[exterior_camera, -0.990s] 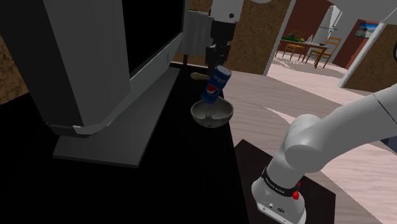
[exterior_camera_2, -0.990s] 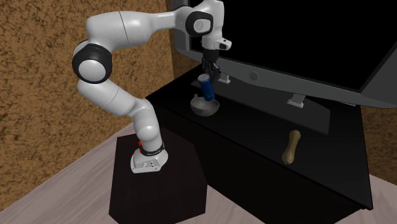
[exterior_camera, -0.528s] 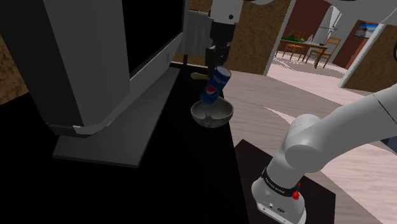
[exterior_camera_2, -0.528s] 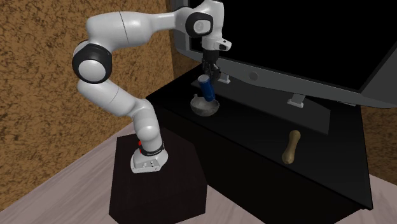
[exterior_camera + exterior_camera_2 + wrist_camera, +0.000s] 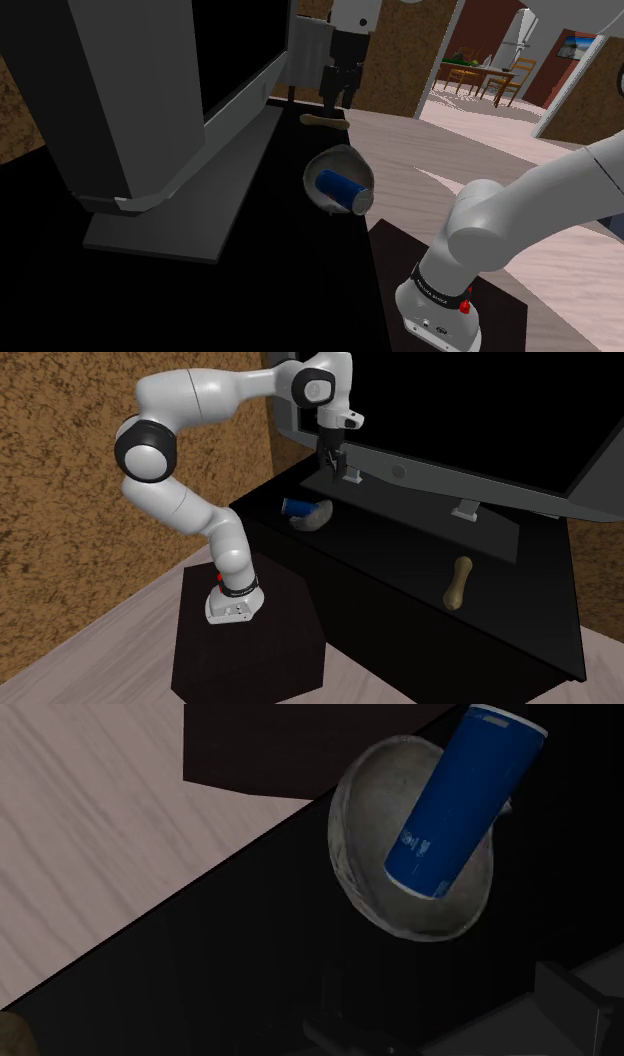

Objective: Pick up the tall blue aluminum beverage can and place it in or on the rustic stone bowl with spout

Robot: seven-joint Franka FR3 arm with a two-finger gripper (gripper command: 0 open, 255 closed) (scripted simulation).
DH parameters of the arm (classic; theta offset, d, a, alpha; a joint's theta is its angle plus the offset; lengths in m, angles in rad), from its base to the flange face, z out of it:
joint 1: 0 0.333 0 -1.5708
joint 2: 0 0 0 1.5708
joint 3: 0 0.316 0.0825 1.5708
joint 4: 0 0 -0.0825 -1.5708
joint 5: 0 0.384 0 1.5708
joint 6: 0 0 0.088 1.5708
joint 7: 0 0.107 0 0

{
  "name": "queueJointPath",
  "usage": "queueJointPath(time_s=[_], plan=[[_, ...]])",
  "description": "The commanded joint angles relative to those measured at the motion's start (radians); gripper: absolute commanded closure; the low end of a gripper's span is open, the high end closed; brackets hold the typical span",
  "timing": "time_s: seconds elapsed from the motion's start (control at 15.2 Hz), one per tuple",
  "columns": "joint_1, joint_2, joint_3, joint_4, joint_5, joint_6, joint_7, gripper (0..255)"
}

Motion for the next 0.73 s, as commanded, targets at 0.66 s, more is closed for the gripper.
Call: queueJointPath(time_s=[0.66], plan=[[-0.003,0.035,-0.003,0.140,-0.004,-0.106,-0.001,0]])
